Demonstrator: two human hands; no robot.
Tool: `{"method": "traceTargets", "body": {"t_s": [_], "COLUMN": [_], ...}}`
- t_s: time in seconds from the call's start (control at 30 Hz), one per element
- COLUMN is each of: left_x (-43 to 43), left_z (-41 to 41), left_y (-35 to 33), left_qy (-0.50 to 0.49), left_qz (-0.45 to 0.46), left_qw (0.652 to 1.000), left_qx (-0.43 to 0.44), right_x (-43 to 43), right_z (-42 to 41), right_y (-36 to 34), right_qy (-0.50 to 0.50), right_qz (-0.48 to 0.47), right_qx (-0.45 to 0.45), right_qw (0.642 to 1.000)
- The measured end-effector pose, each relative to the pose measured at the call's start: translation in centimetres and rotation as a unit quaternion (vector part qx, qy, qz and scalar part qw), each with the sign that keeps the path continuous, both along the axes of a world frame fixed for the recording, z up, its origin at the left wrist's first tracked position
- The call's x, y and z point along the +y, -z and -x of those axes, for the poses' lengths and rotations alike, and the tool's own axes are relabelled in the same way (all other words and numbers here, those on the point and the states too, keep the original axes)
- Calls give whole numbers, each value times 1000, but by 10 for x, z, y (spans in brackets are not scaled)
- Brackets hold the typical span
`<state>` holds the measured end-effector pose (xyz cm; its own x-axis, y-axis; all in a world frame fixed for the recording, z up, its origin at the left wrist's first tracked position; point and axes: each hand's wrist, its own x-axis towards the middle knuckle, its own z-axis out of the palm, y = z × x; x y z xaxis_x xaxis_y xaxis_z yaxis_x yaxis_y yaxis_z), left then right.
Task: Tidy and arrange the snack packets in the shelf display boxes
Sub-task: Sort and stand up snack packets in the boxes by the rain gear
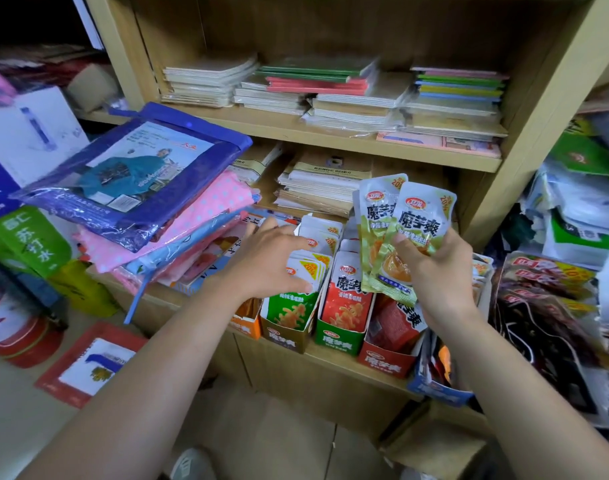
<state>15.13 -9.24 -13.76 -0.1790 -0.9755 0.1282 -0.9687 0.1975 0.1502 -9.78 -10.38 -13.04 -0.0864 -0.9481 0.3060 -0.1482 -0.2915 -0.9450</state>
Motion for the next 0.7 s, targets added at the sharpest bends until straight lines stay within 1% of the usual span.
{"method": "traceTargets", "body": {"t_s": [0.1,0.13,0.3,0.47,0.6,0.7], "left_x": [10,14,40,53,56,60], "left_z": [-11,-14,-23,-36,-37,-31], "left_y": [-1,0,-1,-1,0,0], "left_qy": [10,12,2,-36,-53,-46], "left_qz": [-45,-57,-18,68,107,128], "left_qw": [986,978,950,924,915,908], "left_qx": [163,201,312,374,386,396], "right_x": [0,1,1,10,8,4], "right_z": [0,0,1,-3,-2,-1], "right_y": [0,-1,-3,-12,-9,-5], "right_qy": [-5,-4,-6,-9,-6,-16], "right_qz": [2,2,-9,-11,-3,11], "right_qx": [-8,-9,-21,-12,-9,-13], "right_qw": [1000,1000,1000,1000,1000,1000]}}
